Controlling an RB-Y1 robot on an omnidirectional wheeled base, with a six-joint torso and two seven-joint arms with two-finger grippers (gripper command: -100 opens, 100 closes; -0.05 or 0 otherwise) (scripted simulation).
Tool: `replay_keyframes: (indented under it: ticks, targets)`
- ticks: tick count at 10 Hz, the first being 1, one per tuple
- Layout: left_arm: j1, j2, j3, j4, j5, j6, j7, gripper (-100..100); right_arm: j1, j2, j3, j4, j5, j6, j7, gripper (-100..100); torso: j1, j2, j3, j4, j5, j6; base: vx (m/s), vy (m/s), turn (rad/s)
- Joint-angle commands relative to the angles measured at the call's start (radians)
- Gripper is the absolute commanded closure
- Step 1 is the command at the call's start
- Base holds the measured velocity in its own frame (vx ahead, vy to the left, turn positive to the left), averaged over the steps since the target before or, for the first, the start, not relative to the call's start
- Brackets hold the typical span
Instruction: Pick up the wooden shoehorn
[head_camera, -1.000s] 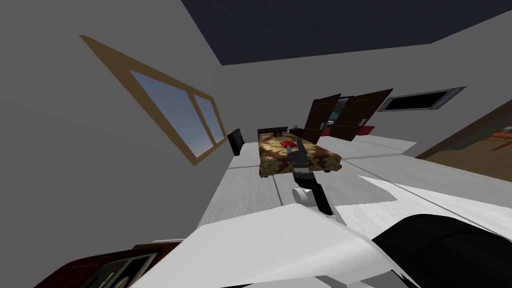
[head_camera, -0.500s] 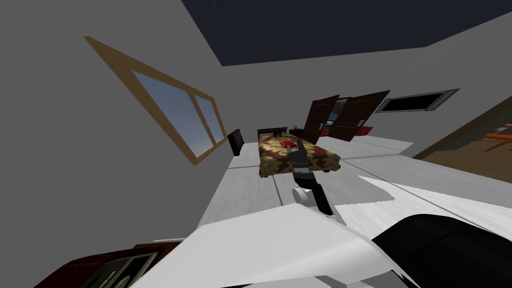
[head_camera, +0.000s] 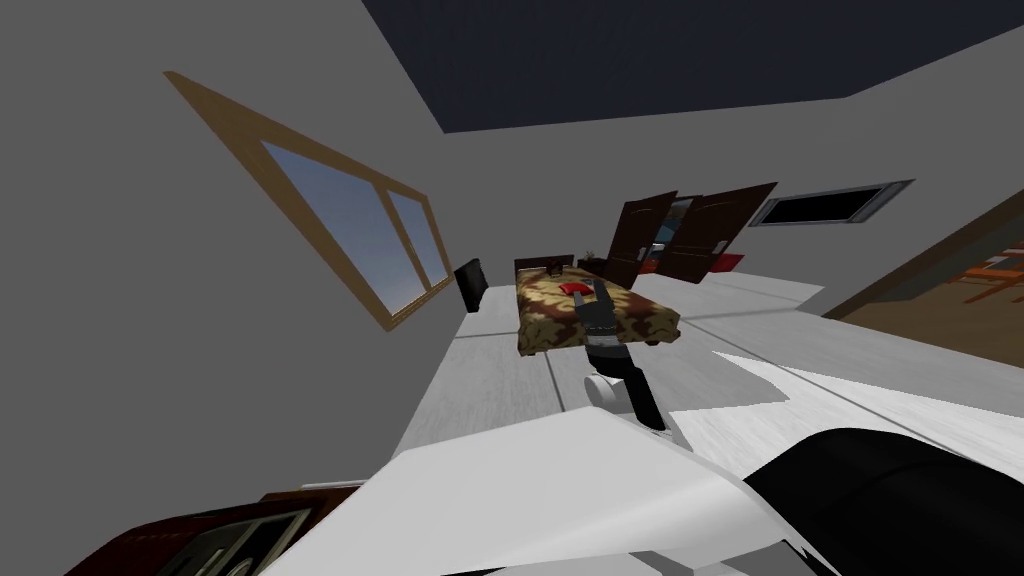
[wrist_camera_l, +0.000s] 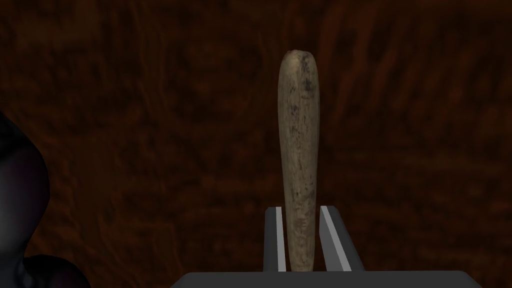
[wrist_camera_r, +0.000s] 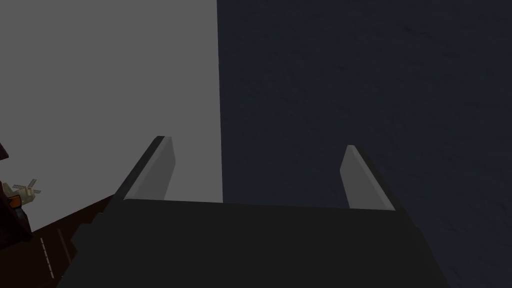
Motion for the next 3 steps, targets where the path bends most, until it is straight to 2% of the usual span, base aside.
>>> replay_keyframes:
  ticks: [1,2,3]
  targets:
    - [0.018,0.024,0.008,0.006,0.029,0.03,-0.016,100,0.0,0.0,0.0,0.0,0.0,0.0,0.0,0,0.0,0.0,0.0,0.0,0.0,0.0,0.039,-0.052,-0.038]
    - [0.012,0.012,0.005,0.003,0.017,0.015,-0.006,100,0.0,0.0,0.0,0.0,0.0,0.0,0.0,0,-0.001,-0.001,0.0,0.0,0.0,0.0,0.017,-0.023,-0.003]
    - [0.013,0.013,0.006,0.005,0.02,0.018,-0.01,0,0.0,0.0,0.0,0.0,0.0,0.0,0.0,0,0.0,0.0,0.0,0.0,0.0,0.0,0.0,0.0,0.0]
